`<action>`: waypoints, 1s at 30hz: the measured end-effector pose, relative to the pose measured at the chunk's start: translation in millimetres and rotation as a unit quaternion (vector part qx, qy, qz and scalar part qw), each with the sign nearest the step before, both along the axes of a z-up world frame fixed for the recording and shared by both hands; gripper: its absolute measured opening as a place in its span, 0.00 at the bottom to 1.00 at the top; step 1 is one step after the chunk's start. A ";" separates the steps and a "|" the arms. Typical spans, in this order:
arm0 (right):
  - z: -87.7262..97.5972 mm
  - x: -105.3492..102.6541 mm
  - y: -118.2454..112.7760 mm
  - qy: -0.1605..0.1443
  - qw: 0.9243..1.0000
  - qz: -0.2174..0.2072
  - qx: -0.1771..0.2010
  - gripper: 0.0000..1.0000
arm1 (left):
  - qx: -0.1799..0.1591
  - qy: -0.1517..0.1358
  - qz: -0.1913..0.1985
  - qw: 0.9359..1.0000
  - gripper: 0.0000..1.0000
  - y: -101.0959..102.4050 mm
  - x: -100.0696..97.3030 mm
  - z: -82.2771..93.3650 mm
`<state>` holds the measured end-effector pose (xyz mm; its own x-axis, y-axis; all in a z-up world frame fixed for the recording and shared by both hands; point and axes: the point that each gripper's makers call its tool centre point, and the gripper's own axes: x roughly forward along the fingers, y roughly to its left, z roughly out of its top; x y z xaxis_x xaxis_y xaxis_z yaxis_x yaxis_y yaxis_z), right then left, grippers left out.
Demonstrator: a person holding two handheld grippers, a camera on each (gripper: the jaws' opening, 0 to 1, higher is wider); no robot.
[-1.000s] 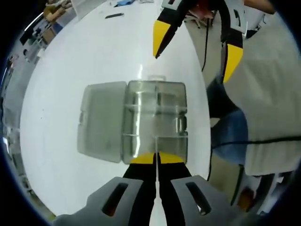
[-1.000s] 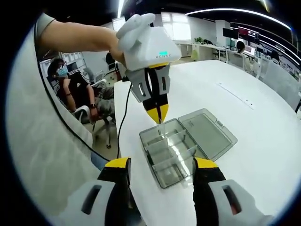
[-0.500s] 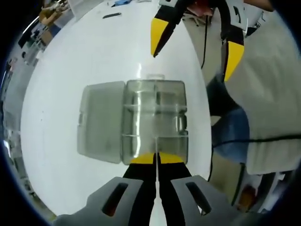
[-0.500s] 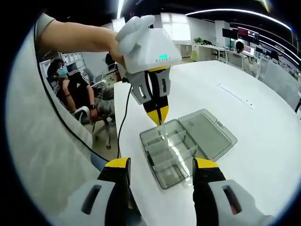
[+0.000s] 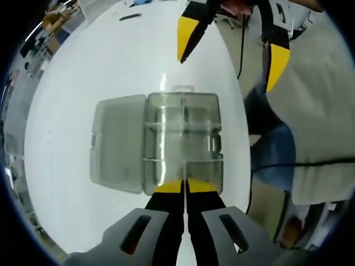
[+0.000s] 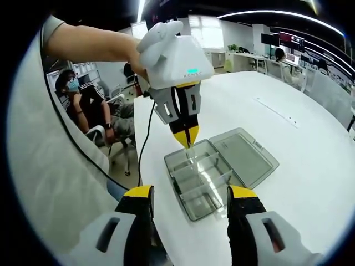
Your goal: Insert the divider into the dual guide fixture by aligning both edges with the guide slots and pushing it downward to the bottom, including one-sided entry, uneven engagement, binding, and posture correction.
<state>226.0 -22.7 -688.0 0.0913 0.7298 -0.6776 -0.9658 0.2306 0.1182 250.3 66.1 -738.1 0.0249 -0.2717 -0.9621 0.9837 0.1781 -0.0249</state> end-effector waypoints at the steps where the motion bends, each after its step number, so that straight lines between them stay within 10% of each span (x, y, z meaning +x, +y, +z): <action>1: 0.2 -0.2 -0.2 0.000 1.000 0.000 0.000 0.50 | 0.000 0.000 -0.001 1.000 0.00 0.0 0.4 -0.4; 30: 1.7 1.6 -3.6 -0.002 1.000 -0.009 0.000 0.49 | 0.000 0.011 0.008 1.000 0.00 3.0 -0.4 -12.2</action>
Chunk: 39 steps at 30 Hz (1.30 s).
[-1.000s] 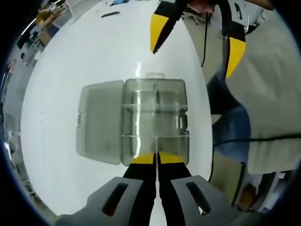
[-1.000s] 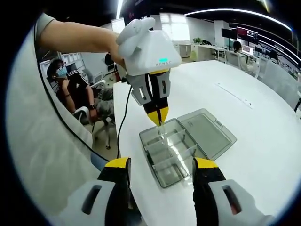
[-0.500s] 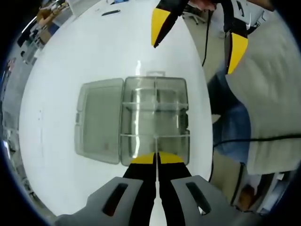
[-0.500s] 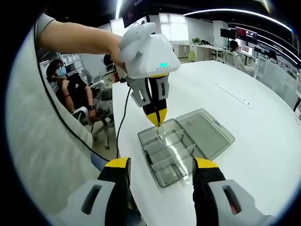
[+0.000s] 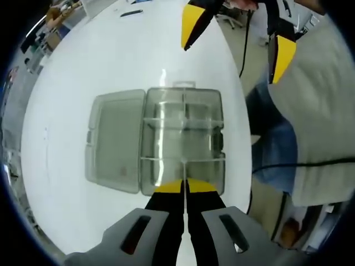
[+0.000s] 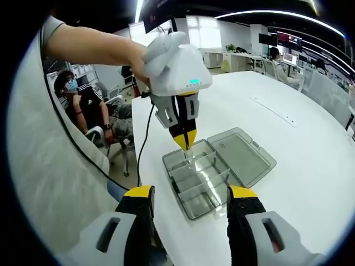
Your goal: Insert the divider into the dual guide fixture by aligning both edges with the guide slots and pushing it downward to the bottom, including one-sided entry, uneven engagement, binding, and posture correction.
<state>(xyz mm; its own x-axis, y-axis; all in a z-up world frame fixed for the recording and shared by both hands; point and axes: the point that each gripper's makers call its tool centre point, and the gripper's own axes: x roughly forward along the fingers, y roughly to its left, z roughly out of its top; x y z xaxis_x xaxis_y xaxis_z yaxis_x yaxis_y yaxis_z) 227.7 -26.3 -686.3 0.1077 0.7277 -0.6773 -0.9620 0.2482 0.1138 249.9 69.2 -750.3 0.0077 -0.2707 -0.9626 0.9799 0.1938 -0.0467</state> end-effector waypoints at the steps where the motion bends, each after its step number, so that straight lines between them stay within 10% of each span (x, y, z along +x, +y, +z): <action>1: 0.1 -0.1 -0.3 0.000 1.000 0.000 0.000 0.49 | 0.000 0.000 0.000 1.000 0.00 0.0 0.1 -0.5; 39: -1.4 2.0 -8.0 0.003 1.000 -0.010 -0.001 0.49 | 0.008 0.001 -0.009 1.000 0.00 0.1 0.4 -18.8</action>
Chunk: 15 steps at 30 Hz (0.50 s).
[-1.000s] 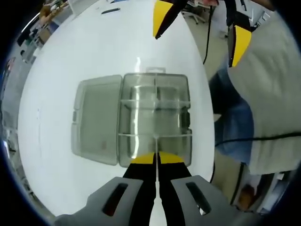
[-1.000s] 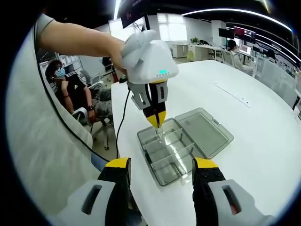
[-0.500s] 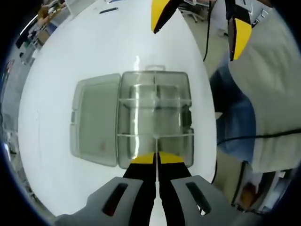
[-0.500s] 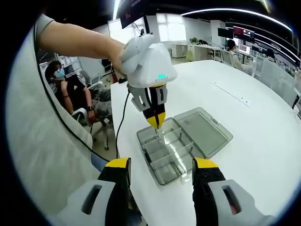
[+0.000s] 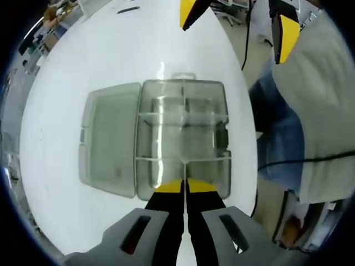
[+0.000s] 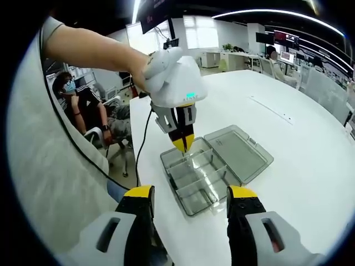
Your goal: Insert the divider into the dual guide fixture by aligning both edges with the guide slots and pushing it downward to the bottom, including one-sided entry, uneven engagement, binding, and posture correction.
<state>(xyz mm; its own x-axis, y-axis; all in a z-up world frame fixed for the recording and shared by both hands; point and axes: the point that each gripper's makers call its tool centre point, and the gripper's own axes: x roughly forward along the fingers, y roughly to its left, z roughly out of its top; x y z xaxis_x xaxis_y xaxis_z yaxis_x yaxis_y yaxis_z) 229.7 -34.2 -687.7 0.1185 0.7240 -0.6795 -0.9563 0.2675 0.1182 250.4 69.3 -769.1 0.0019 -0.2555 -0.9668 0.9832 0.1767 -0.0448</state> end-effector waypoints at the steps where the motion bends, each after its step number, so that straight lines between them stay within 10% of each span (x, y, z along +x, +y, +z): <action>1: -0.3 0.0 -0.1 0.000 1.000 0.000 0.000 0.49 | 0.001 0.000 0.000 1.000 0.00 0.0 0.1 -0.4; 15: 0.4 -0.1 0.9 0.001 1.000 0.000 0.002 0.49 | 0.003 -0.001 0.000 1.000 0.00 0.9 -0.5 -3.3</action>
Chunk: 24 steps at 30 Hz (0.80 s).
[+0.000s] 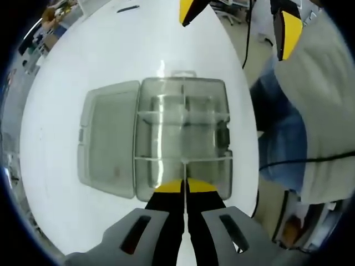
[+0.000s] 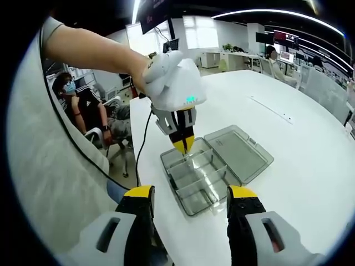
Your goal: Insert the divider into the dual guide fixture by aligning both edges with the guide slots and pushing it downward to the bottom, including one-sided entry, uneven engagement, binding, and posture correction.
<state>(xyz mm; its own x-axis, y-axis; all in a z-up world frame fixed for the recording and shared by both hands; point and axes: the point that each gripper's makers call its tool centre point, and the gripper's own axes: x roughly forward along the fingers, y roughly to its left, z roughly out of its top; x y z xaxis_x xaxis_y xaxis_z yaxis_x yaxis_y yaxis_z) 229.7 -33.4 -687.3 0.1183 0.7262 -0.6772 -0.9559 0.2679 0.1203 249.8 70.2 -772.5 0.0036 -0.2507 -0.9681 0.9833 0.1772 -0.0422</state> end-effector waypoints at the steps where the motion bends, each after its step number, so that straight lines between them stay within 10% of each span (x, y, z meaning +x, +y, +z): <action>1: -0.2 -0.4 0.0 0.000 1.000 0.000 0.000 0.49 | 0.000 0.000 0.001 1.000 0.00 0.1 0.1 -0.7; 24: -2.9 -0.1 -1.2 0.004 1.000 -0.002 0.000 0.49 | 0.006 0.005 0.014 1.000 0.00 0.7 0.4 -11.4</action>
